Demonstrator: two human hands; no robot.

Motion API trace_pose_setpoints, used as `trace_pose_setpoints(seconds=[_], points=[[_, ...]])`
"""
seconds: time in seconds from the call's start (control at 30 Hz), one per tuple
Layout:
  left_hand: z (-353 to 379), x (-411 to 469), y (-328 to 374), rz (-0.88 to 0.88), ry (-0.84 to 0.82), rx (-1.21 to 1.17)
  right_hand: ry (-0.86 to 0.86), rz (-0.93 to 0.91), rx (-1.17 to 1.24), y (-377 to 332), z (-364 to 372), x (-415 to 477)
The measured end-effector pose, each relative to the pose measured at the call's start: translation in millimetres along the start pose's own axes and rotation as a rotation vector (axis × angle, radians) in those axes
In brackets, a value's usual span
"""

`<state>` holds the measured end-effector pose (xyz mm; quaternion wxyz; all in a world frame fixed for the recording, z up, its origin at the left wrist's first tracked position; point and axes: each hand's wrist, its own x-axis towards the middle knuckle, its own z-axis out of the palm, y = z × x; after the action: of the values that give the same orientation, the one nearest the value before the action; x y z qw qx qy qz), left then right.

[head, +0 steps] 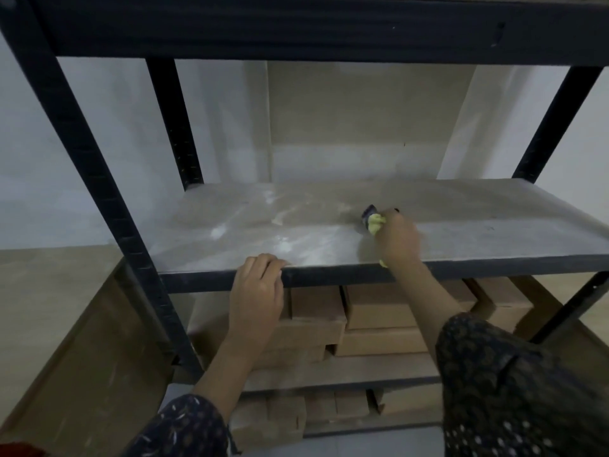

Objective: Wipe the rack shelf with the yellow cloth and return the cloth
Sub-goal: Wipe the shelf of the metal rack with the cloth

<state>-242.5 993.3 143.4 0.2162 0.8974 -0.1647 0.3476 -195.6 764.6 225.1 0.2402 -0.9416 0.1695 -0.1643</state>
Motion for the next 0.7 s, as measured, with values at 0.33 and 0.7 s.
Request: trace_pose_setpoints(seconds=[0.33, 0.7], points=[[3.4, -0.4, -4.1, 0.015, 0.018, 0.027, -0.180, -0.342, 0.195, -51.6, 8.4, -55.0], [4.0, -1.8, -2.3, -0.004, 0.007, 0.002, 0.041, -0.276, 0.106, -27.9, 33.3, -79.2]])
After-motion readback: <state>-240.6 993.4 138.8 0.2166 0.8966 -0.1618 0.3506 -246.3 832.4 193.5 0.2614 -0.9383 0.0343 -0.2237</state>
